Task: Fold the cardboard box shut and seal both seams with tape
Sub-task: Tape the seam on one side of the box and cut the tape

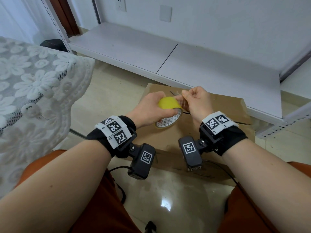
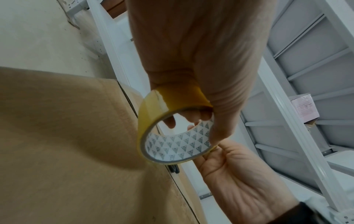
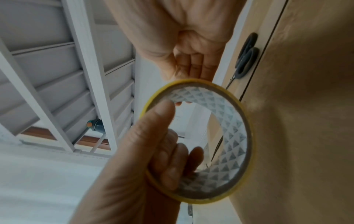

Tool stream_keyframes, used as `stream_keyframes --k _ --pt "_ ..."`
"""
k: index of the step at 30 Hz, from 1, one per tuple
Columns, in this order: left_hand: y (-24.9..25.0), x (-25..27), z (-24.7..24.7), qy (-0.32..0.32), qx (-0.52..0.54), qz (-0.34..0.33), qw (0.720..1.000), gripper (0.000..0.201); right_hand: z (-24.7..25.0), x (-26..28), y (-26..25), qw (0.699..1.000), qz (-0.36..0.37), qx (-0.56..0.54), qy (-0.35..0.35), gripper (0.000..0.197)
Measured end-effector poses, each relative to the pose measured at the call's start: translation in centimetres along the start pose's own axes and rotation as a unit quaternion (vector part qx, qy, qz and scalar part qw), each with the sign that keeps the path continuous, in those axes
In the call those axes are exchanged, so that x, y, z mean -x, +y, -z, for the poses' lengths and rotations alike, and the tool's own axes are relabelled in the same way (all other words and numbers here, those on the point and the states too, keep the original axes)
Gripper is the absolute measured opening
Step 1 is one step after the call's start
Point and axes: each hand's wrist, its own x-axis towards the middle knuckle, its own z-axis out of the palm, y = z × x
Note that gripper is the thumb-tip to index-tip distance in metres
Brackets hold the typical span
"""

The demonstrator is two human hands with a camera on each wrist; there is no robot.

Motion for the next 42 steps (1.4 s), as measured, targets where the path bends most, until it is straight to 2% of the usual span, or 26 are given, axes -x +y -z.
stream_keyframes --k 4,9,12,14,16,17,19,21,25,28,31,34,36,39,42 --pt "-0.6 -0.3 0.1 -0.012 -0.01 -0.002 1.0 0.033 0.2 0.0 -0.3 0.998 -0.032 -0.053 -0.017 0.021" --pt "-1.4 -0.8 0.4 0.008 -0.064 0.014 0.998 0.031 0.4 -0.3 -0.5 0.994 -0.066 -0.092 -0.003 0.023" --pt "-1.8 -1.1 0.2 0.021 -0.083 0.026 0.996 0.048 0.7 -0.3 -0.6 0.99 -0.084 -0.112 0.006 0.021" --pt "-1.7 -0.9 0.1 0.078 -0.126 0.0 0.989 0.064 0.8 -0.2 -0.6 0.983 -0.107 -0.149 0.005 0.026" --pt "-1.5 -0.5 0.0 0.136 -0.207 -0.096 0.964 0.075 0.6 0.2 -0.7 0.976 -0.118 -0.184 0.001 0.034" --pt "-1.5 -0.3 -0.2 0.142 -0.227 -0.148 0.952 0.073 0.4 0.4 -0.8 0.973 -0.119 -0.197 -0.001 0.035" --pt "-1.3 0.0 -0.7 0.115 -0.207 -0.18 0.955 0.061 -0.1 0.6 -0.8 0.966 -0.128 -0.223 -0.006 0.033" --pt "-1.3 0.1 -1.2 0.105 -0.189 -0.169 0.962 0.055 -0.4 0.7 -0.8 0.96 -0.151 -0.236 -0.009 0.028" --pt "-1.5 -0.1 -1.7 0.139 -0.198 -0.165 0.956 0.043 -1.0 1.1 -0.7 0.947 -0.197 -0.251 -0.023 0.015" --pt "-1.7 -0.2 -2.1 0.15 -0.221 -0.166 0.949 0.034 -1.6 1.4 -0.8 0.94 -0.212 -0.267 -0.019 0.022" --pt "-1.9 -0.4 -2.2 0.143 -0.228 -0.17 0.948 0.027 -2.0 1.7 -0.8 0.945 -0.204 -0.254 -0.022 0.03" --pt "-1.8 -0.4 -2.2 0.144 -0.227 -0.169 0.948 0.022 -2.4 2.1 -0.8 0.944 -0.201 -0.263 -0.021 0.025" --pt "-1.9 -0.4 -2.1 0.139 -0.227 -0.162 0.95 0.021 -2.5 2.3 -1.0 0.931 -0.212 -0.295 -0.035 0.018" --pt "-2.2 -0.4 -1.8 0.138 -0.202 -0.142 0.959 0.018 -2.0 2.3 -1.8 0.908 -0.252 -0.329 -0.061 0.026" --pt "-2.2 -0.6 -1.4 0.156 -0.19 -0.122 0.962 0.013 -1.4 2.4 -2.3 0.928 -0.23 -0.277 -0.094 0.023"
